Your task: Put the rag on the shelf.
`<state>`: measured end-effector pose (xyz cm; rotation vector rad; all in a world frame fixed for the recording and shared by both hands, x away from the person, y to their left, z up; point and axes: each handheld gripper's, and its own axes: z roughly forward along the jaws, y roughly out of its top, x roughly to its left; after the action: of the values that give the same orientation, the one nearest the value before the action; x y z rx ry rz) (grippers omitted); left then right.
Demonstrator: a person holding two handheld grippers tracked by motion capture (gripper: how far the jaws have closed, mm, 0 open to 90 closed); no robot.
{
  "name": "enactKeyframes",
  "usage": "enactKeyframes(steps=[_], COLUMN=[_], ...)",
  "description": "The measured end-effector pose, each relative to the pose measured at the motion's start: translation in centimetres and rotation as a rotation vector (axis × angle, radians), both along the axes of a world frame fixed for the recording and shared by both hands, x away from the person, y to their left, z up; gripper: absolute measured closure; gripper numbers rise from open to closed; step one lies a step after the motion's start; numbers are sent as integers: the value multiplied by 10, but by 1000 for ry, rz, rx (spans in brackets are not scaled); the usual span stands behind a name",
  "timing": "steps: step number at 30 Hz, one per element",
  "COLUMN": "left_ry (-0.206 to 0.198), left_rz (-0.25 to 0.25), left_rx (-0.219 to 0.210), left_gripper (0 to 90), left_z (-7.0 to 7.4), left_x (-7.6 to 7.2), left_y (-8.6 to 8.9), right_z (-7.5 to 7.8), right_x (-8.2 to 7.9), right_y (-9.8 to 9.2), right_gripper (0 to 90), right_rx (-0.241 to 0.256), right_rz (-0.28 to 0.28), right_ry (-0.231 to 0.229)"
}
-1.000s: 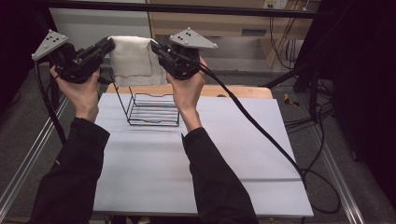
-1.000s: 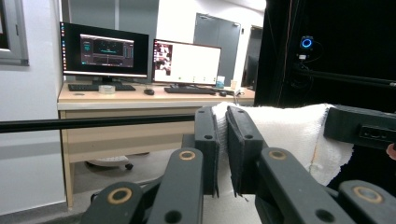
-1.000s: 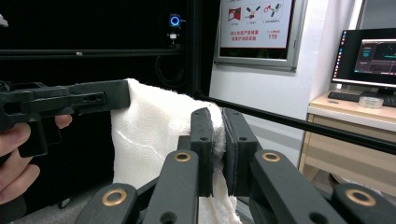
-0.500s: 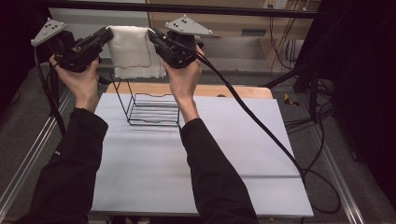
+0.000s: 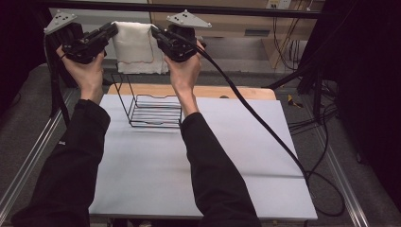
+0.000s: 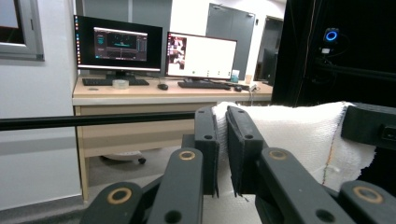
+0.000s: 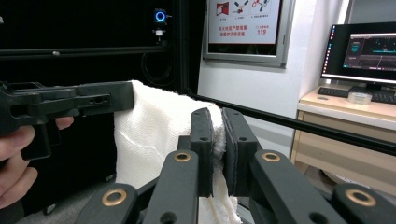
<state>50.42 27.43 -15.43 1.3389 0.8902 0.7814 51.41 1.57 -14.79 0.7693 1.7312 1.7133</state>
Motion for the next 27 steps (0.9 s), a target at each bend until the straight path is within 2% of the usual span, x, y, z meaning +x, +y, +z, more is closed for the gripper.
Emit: enactKeyframes(steps=[12,19,27], left_ry=[29,46,59], left_rz=[5,2,-13], left_rx=[16,38,53], left_gripper=[826,825,824], left_z=[-8,-17,-30], left_x=[22,26,23], left_y=[-2,-1,0], right_z=[-7,-15,-27], right_x=[17,22,18], right_y=[1,2,2], right_gripper=[839,839,839], right_rx=[-11,-16,-34], right_rz=[-18,-20,-20], right_ry=[30,53,66])
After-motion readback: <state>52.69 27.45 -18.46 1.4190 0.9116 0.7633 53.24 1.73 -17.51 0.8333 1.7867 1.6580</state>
